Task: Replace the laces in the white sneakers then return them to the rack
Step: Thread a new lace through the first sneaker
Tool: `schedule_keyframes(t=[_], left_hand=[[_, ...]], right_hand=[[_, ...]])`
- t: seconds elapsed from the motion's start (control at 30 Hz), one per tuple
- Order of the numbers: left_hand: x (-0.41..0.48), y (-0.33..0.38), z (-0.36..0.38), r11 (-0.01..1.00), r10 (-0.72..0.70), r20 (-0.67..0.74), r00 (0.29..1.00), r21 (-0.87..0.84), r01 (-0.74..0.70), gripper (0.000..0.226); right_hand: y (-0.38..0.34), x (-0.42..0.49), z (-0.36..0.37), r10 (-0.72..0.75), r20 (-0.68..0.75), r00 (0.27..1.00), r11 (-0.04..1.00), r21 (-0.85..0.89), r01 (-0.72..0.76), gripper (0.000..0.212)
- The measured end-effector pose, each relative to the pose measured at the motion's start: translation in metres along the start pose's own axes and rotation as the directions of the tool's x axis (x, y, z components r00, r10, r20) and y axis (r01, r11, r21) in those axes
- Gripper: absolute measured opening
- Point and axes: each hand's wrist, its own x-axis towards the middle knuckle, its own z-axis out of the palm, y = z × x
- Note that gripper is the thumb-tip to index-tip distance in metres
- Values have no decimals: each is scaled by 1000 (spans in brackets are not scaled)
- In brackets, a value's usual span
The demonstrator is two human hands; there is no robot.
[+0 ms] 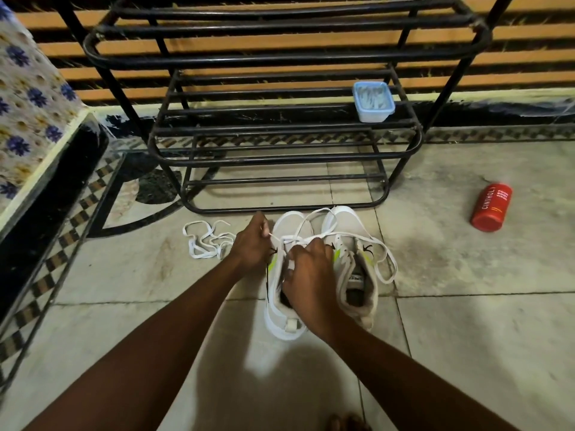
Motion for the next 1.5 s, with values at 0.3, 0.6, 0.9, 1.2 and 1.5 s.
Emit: schedule_keyframes(t=[0.3,0.6,0.9,1.2,1.5], left_hand=[[19,28,-27,932,49,-281,959,-331,-144,37],[5,10,-55,537,520,326,790,594,-599,15],[13,33,-55,713,-27,-304,952,-673,-195,32],[9,2,-48,440,475,280,834,745,-501,22],[4,27,-50,729,116,-257,959,-634,-258,29]], right_hand=[[5,-2,10,0,91,996,999,-32,3,12],[6,0,4,-42,202,978,995,-76,58,28],[10,1,6,-45,210,977,987,-142,76,30],[7,0,6,0,172,985,993,-116,20,28],[9,3,12,-10,166,986,993,-117,30,32]])
